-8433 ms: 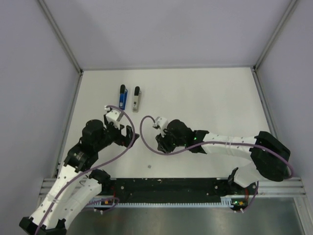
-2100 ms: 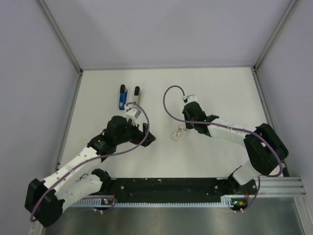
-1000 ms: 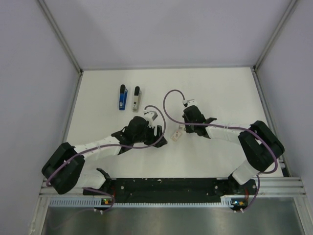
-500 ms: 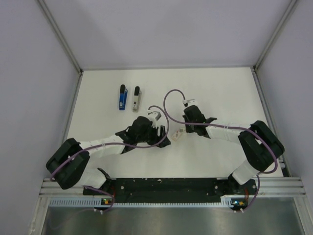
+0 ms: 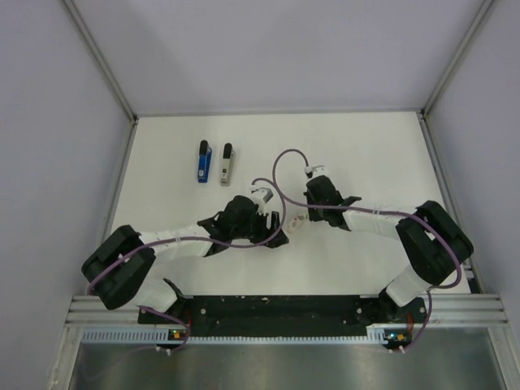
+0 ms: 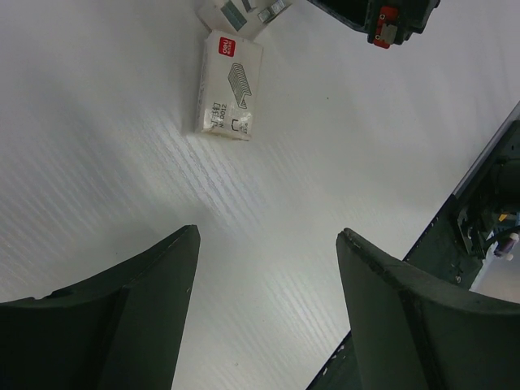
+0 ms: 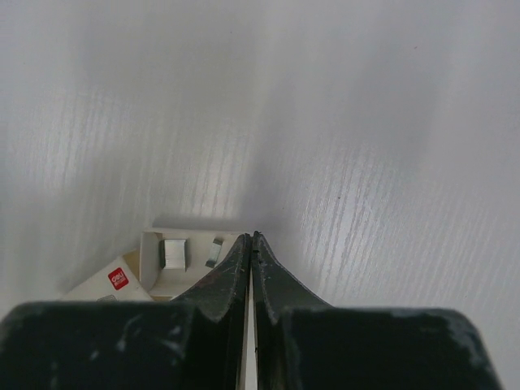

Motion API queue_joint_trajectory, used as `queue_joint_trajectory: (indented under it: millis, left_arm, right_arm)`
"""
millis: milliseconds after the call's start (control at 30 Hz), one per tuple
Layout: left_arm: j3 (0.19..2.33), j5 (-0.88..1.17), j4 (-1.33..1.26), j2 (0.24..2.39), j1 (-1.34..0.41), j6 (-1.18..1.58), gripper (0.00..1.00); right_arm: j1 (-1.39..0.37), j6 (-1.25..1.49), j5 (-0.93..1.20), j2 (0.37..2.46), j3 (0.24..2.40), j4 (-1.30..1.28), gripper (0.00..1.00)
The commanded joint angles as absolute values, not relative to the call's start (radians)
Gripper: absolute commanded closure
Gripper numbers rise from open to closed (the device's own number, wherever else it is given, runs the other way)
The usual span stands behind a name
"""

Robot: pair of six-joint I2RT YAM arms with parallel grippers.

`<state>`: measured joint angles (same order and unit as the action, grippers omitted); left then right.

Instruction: Unload the staples from the stapler

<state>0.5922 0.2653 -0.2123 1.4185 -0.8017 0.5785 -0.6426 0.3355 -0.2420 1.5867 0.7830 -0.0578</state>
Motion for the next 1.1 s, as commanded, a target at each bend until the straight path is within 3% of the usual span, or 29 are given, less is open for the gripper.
queue_joint_trajectory:
  millis: [0,1067]
  left_arm:
    - [0.624,0.264,-0.276,1.424,-0.808,0.589,0.26]
    - [0.597,0.27,-0.302,1.433,-0.834,0.597,0.26]
  right_arm:
    - [-0.632,0.351,-0.213,1.545,0.747,-0.02,1.0]
    - [-0.79,0.406,-0.37,1.365,0.638,-0.163,1.0]
